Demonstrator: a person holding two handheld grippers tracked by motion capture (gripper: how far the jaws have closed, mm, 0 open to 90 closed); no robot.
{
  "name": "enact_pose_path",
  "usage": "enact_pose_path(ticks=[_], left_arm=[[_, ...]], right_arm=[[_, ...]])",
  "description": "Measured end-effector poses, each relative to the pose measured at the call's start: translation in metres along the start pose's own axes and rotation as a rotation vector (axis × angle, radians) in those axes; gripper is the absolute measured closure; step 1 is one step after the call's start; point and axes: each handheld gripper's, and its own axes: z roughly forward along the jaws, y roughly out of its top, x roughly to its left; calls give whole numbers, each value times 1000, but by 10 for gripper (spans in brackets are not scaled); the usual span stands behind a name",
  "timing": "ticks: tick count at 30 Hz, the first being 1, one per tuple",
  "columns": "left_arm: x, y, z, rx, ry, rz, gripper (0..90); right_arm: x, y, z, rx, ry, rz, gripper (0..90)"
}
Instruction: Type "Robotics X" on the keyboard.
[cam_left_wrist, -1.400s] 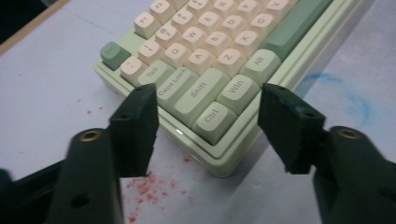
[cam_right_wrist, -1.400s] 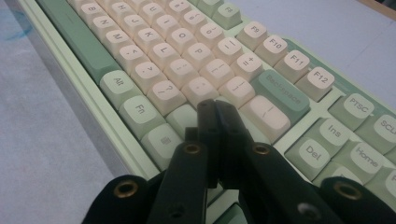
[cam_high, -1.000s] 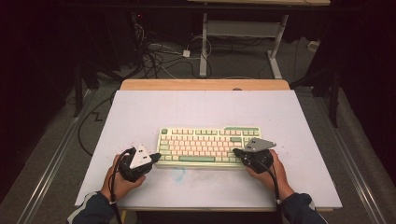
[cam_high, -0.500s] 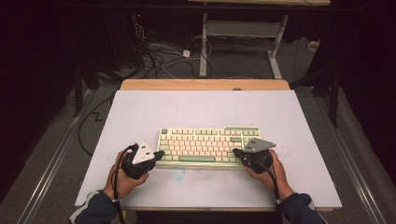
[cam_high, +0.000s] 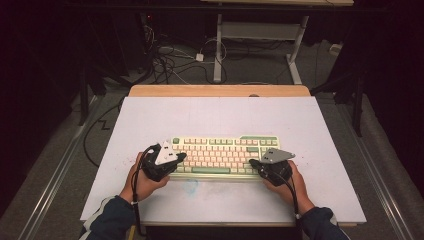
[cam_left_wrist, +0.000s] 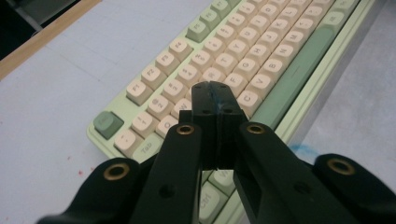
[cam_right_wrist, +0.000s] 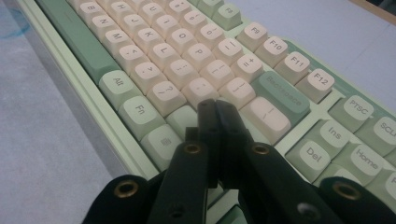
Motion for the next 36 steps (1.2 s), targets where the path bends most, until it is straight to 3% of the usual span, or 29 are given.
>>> enact_pose_path(ticks=[12,19,36], left_arm=[[-5,-1,21,55,-28,9,872],[-4,-9,25,97,-26,17,871],[-6,-20,34,141,-25,40,869]], right_arm=[[1,0,0,0,-7,-6,900],[0,0,0,-1,-2,-3,900],[0,0,0,-1,-4,-2,900]])
